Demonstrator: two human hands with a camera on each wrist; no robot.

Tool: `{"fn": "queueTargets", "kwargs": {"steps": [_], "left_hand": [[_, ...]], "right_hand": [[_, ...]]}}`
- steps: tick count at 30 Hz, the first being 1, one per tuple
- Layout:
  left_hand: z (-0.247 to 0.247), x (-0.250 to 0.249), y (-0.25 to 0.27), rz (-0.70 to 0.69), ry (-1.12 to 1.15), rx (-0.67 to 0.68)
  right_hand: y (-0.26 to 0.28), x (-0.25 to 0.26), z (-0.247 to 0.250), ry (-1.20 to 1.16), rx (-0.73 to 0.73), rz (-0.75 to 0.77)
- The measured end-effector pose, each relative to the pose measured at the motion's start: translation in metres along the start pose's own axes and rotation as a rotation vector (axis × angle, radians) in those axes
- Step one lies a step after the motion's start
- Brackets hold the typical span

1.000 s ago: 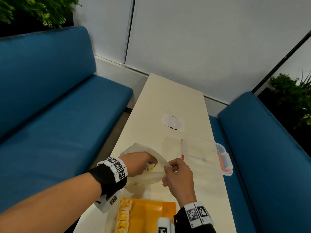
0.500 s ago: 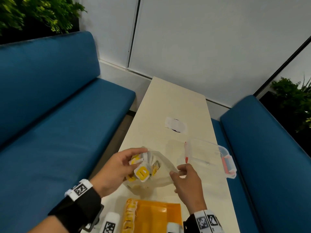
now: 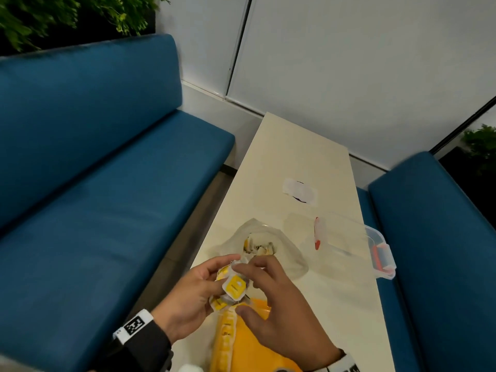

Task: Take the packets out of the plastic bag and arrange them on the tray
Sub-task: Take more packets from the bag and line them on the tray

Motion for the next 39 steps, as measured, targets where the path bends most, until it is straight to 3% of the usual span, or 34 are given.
{"fn": "queueTargets", "kwargs": {"steps": [4, 11, 20, 31, 39], "left_hand": [[0.009, 0.007, 0.006, 0.023, 0.005, 0.009], [0.029, 0.017, 0.012, 0.096, 0.096, 0.024], [0.042, 0.032, 0.008, 0.165, 0.130, 0.014], [0.054, 0.036, 0.001, 0.178, 0.172, -0.051], [0.063, 0.039, 0.000, 0.180, 0.146, -0.102]], "right_hand": [[-0.002, 0.009, -0.018, 0.001, 0.002, 0.075], [-0.007, 0.002, -0.028, -0.168, -0.193, -0.087], [-0.006, -0.021, -0.021, -0.146, -0.345, -0.275], [0.020, -0.050, -0.016, -0.357, -0.231, -0.555], [0.053, -0.085, -0.036, -0.296, -0.068, -0.668]]}}
Point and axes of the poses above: each hand's wrist, its own y-axis away from the middle knuckle, its own z-axis out of the back of the hand, x = y × z, the point moved 7 cm from there along -y, towards the middle knuckle, and after that the axes turned 14 degrees about -x, right-handed, at the moved point
